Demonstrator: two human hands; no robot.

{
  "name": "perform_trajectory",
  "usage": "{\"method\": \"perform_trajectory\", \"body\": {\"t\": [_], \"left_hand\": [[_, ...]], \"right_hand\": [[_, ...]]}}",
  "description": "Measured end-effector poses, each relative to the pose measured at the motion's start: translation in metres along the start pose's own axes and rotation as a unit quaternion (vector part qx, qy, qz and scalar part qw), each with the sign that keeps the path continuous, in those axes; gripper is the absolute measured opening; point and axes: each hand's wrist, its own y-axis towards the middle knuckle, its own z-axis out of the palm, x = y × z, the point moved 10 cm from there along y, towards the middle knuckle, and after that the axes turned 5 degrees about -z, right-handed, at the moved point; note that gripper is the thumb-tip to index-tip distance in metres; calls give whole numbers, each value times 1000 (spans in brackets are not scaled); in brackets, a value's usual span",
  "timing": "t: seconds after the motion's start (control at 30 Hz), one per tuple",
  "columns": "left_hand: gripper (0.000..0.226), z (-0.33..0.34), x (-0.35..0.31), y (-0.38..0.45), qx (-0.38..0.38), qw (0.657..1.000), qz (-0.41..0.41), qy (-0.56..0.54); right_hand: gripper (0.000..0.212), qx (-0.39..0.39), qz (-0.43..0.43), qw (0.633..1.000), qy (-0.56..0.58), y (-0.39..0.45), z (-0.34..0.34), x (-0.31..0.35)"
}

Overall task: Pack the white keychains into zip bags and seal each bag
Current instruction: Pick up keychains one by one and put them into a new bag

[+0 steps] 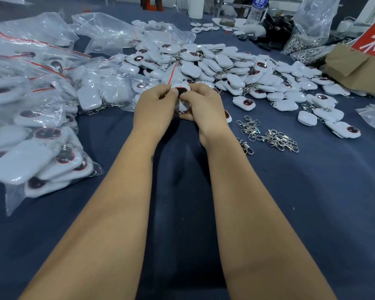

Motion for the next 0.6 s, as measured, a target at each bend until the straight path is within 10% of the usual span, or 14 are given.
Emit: {"method": "perform_trajectory", "body": {"t": [0.6], "left_hand": [[23, -1, 7, 2, -1, 1000, -30, 0]], "right_hand": [[15, 5, -3, 1000, 12, -5, 2, 4]]}}
